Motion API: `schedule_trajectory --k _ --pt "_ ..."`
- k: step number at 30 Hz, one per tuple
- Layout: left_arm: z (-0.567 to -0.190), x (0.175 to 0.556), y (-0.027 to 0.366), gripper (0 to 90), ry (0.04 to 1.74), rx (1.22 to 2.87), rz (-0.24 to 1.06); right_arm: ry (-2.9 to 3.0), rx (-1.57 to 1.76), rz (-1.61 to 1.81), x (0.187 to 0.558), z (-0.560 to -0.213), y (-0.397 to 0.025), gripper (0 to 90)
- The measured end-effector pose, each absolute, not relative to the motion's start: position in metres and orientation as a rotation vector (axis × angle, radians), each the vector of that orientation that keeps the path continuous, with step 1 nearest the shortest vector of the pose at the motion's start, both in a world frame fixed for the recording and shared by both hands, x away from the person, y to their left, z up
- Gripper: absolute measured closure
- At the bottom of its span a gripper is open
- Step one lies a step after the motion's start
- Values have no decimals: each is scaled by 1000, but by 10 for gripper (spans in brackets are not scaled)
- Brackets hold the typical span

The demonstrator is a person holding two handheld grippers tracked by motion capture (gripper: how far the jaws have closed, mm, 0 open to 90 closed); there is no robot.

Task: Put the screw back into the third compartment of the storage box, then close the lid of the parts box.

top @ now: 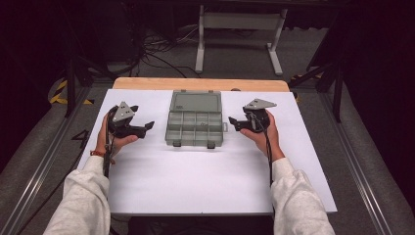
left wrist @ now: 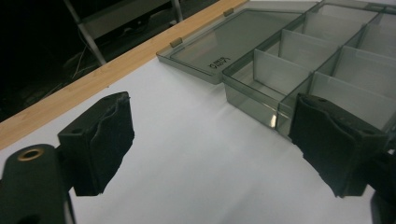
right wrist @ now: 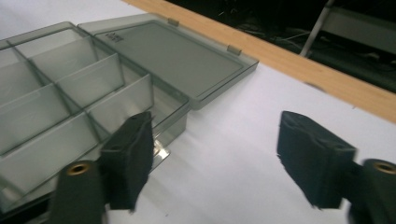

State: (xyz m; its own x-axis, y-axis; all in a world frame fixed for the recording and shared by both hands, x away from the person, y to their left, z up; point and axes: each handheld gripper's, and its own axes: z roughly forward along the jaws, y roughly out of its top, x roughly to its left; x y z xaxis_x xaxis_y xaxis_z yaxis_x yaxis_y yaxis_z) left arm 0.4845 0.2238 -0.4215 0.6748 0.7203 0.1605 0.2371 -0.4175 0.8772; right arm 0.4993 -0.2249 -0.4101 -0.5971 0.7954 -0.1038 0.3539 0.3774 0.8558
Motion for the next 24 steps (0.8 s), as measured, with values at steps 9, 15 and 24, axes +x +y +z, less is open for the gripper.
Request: schedule_trajectory --k 9,15,24 --pt "-419 499 219 220 784 1977 663 2128 987 1092 513 -401 -223 459" --pt "-417 515 211 357 819 2039 652 2139 1007 1064 522 -404 -222 509" --pt "-424 542 198 733 898 2102 582 2215 1037 969 547 -415 -209 764"
